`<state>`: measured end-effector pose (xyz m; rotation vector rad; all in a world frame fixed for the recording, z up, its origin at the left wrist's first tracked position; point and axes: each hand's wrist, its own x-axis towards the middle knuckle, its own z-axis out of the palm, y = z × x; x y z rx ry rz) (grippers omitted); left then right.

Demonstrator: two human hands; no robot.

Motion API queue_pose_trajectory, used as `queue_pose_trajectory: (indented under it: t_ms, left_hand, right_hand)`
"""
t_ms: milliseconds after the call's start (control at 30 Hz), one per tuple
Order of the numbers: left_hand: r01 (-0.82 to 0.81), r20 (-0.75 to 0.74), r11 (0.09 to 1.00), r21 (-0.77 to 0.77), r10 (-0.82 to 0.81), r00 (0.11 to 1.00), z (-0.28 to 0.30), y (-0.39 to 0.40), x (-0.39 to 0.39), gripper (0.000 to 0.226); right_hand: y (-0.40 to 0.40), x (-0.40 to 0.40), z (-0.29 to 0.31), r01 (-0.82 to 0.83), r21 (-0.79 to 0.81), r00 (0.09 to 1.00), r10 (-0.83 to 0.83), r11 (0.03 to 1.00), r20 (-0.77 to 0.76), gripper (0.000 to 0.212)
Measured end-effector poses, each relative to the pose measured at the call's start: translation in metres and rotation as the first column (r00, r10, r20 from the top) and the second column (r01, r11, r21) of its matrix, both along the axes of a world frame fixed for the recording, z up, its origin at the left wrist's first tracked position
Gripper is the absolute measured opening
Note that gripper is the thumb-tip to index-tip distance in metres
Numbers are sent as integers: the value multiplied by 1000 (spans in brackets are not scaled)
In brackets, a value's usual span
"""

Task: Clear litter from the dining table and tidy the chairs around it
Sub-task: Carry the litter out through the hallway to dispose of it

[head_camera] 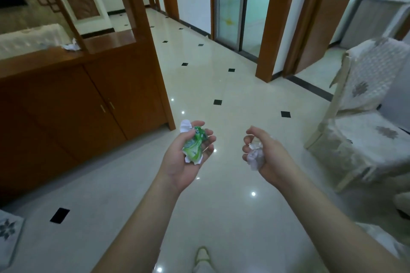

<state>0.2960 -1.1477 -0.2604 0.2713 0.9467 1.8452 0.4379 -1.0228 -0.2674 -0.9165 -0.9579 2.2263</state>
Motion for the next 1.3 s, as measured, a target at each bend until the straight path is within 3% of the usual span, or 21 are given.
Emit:
queue_pose_trajectory:
  t_ms: [300,500,600,867,1133,1300]
  left_hand:
    - [129,39,991,19,-130,991,8,147,-116,21]
    - [326,12,945,41,-326,945,1,275,-125,19]
    - [345,60,938,9,-345,937,-14,347,-125,19]
    - [428,-10,903,-28,-429,903,-3,525,-124,21]
    - [551,-67,834,-13,-551,832,-1,628,-148,18]
    - [523,-29,852,8,-522,852,-14,704,-195,21]
  right_hand:
    - [123,-79,8,127,23,992,-127,992,5,18]
    - [222,-80,-2,289,33,957,-289,957,7,22]
    - [279,-78,-9,338,65,940,-340,939,27,29]
    - [436,-72,-10,375,84,923,-380,923,60,23]
    - [555,-100,-16,405,22,913,-406,914,48,24]
    - [623,-141,-37,437,-7,898,-436,900,61,29]
